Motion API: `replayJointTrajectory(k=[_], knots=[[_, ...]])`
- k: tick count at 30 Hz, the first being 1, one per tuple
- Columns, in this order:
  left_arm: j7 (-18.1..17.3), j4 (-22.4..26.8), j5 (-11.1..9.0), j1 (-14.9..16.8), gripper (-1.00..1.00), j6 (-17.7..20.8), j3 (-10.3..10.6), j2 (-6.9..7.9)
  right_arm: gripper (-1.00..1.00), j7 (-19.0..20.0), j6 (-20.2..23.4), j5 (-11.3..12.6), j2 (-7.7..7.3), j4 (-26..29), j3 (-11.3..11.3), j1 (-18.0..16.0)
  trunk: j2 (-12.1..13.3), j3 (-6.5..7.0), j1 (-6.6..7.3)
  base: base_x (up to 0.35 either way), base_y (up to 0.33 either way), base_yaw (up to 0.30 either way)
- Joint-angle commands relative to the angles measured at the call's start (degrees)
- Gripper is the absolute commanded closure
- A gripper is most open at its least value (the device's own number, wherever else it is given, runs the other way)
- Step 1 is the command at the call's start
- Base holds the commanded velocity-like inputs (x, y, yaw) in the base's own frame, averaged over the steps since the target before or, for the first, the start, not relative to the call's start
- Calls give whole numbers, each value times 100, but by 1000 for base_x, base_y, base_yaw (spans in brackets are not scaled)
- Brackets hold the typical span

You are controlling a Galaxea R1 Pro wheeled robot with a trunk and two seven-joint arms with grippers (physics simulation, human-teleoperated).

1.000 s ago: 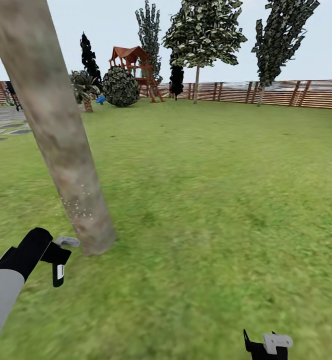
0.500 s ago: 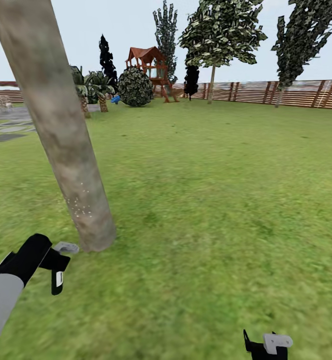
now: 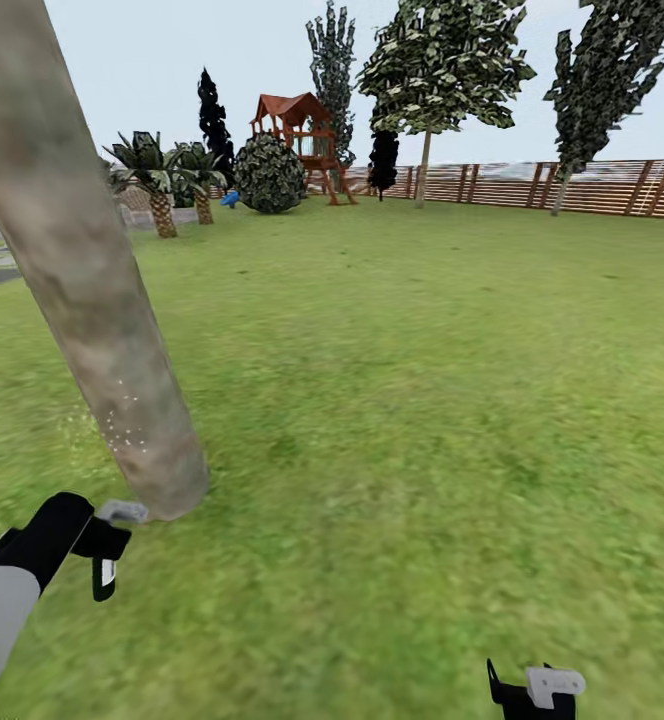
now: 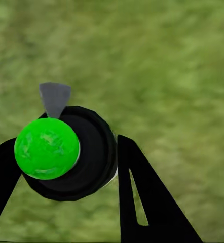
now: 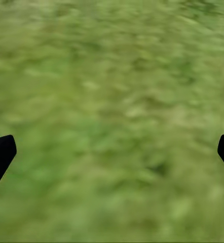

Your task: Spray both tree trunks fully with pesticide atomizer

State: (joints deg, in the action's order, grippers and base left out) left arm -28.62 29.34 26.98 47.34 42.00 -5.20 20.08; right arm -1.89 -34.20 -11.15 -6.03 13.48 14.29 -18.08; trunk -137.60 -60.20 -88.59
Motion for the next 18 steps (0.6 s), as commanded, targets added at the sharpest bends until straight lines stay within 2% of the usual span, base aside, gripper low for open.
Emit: replayJointTrajectory(k=[1,4,7,8,10,17,18], knots=[[54,-13,31,-10,100,-6,-213,-26,-100,-21,-17,-61,2,-5,30,-3,-2,-5,-1,142,-112,175],[149,-54,15,-21,100,-43,-572,-82,-100,-22,-17,-62,-2,-4,32,-4,-2,-5,-1,52,-41,239],[162,-66,12,-22,100,-100,-628,-141,-100,-22,-17,-62,-3,1,32,-5,-2,-5,-1,6,-5,271],[164,-111,14,-23,100,-248,-638,-264,-100,-22,-17,-63,-3,2,30,-4,-2,-5,-1,0,0,185],[168,-252,17,-23,100,-409,-641,-331,-100,-22,-17,-63,-3,-3,30,-3,-2,-5,-1,62,-101,53],[198,-311,34,-28,100,-464,-733,-332,-100,-22,-17,-63,-3,-3,32,-3,-2,-5,-1,170,-216,4],[387,-309,36,-44,100,-464,-759,-329,-100,-22,-17,-63,-3,-3,30,-3,-2,-5,-1,222,-203,164]])
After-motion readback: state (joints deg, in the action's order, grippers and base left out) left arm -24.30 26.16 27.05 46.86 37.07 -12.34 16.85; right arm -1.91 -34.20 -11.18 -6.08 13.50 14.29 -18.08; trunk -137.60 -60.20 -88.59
